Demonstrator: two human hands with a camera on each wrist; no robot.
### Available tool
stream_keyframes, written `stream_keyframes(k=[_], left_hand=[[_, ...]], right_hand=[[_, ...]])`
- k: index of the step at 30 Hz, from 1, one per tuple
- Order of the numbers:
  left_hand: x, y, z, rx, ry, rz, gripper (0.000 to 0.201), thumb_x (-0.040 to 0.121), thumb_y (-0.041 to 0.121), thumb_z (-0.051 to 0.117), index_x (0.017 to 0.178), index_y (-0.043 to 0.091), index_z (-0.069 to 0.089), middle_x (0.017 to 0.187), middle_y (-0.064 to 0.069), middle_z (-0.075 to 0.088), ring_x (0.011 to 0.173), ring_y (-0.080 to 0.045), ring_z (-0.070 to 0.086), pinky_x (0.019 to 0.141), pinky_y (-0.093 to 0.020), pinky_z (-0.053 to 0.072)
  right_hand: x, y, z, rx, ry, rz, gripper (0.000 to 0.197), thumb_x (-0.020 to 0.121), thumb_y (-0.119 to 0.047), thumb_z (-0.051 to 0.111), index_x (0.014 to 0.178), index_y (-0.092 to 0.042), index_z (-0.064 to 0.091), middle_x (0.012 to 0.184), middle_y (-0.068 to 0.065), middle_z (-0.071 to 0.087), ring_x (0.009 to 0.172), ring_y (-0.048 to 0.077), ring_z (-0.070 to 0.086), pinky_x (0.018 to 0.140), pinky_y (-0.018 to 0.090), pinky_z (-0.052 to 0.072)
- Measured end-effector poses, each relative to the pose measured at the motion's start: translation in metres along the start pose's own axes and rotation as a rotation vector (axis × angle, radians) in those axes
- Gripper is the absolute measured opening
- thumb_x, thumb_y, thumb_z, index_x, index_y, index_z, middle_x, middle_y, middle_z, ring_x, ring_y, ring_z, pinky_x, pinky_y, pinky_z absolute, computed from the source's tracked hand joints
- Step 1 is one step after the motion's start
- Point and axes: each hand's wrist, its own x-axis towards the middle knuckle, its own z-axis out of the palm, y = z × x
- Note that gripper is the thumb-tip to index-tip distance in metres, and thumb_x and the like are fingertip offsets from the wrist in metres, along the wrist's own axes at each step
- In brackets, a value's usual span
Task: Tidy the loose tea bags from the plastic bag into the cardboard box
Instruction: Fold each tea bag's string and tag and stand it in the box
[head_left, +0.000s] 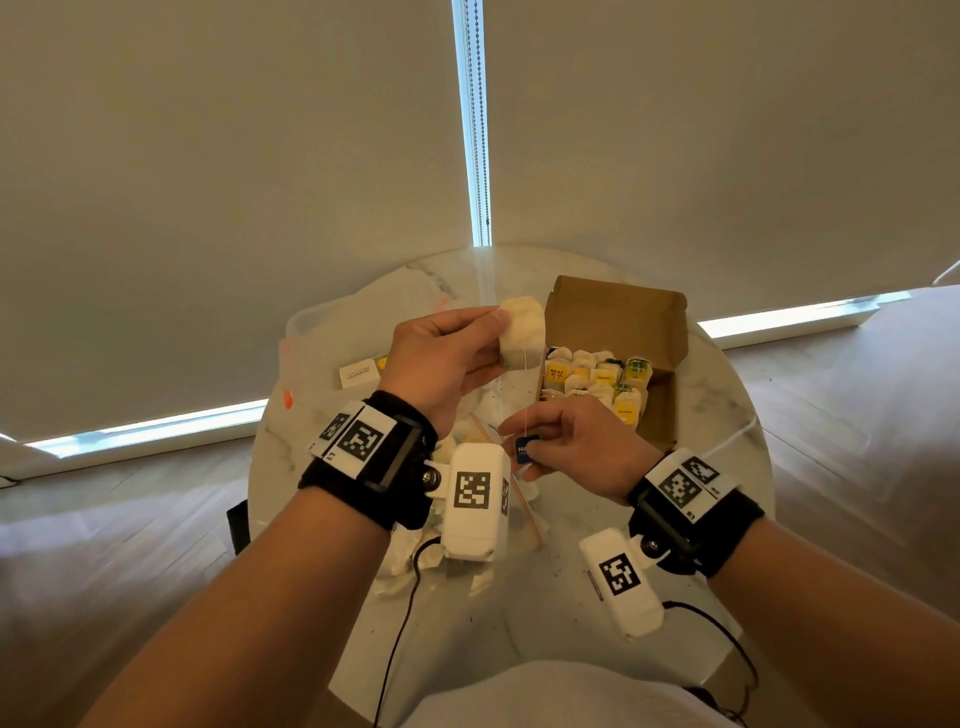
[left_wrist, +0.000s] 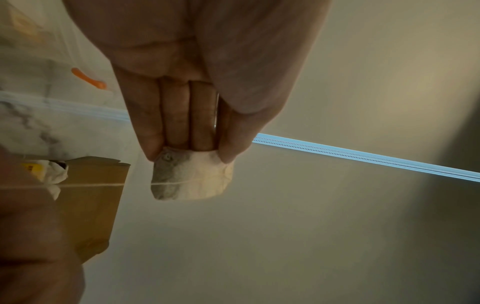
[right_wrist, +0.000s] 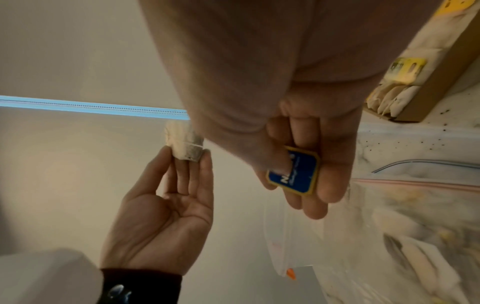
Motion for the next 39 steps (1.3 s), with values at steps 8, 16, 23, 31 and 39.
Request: stream_keyframes(k=[8,16,23,31,39], left_hand=[[-0.002,0.001,-0.002,-0.027,-0.032,-0.034,0.013,0.091,0.012,0.068,0.102,0.007,0.071,0.085,-0.007,0.076,0.078,-0.020,0.073,0.068,-0.027,0.059],[-0.003,-0.006,-0.006,-0.004,-0.064,-0.081,0.014,0.090,0.011,0.069,0.102,0.006,0.072,0.084,-0.006,0.076,0.076,-0.019,0.073,0.064,-0.027,0.058],[-0.008,-0.020,-0.009,0.027,-0.070,-0.158,0.007,0.090,0.011,0.069,0.094,0.009,0.074,0.087,-0.010,0.076,0.078,-0.022,0.073,0.067,-0.031,0.060],[-0.008,-0.025,-0.007,0.029,-0.058,-0.172,0.006,0.091,0.011,0.068,0.093,0.008,0.073,0.082,-0.010,0.075,0.072,-0.021,0.072,0.060,-0.029,0.060],[-0.006,-0.028,-0.005,0.049,-0.070,-0.171,0.008,0.092,0.011,0.067,0.097,0.007,0.072,0.084,-0.010,0.074,0.072,-0.020,0.072,0.059,-0.027,0.058]], right_hand=[[0.004,0.007,0.001,0.018,0.204,0.026,0.015,0.089,0.001,0.066,0.102,0.007,0.066,0.086,0.027,0.071,0.064,0.020,0.070,0.058,0.026,0.060],[0.017,-0.006,-0.015,0.010,0.323,0.028,0.008,0.091,-0.003,0.065,0.097,-0.002,0.071,0.077,0.015,0.074,0.064,0.022,0.071,0.056,0.028,0.058],[0.028,-0.038,-0.024,0.283,0.453,-0.072,0.012,0.091,-0.011,0.066,0.096,-0.003,0.074,0.088,0.010,0.076,0.082,0.023,0.074,0.071,0.029,0.059],[0.032,-0.059,-0.028,0.162,0.420,-0.163,0.020,0.088,-0.005,0.068,0.105,-0.014,0.068,0.085,0.009,0.076,0.079,0.021,0.074,0.072,0.031,0.061],[0.032,-0.059,-0.031,-0.005,0.467,-0.202,0.009,0.087,-0.012,0.071,0.088,-0.021,0.072,0.085,0.000,0.074,0.072,0.008,0.068,0.066,0.020,0.053]])
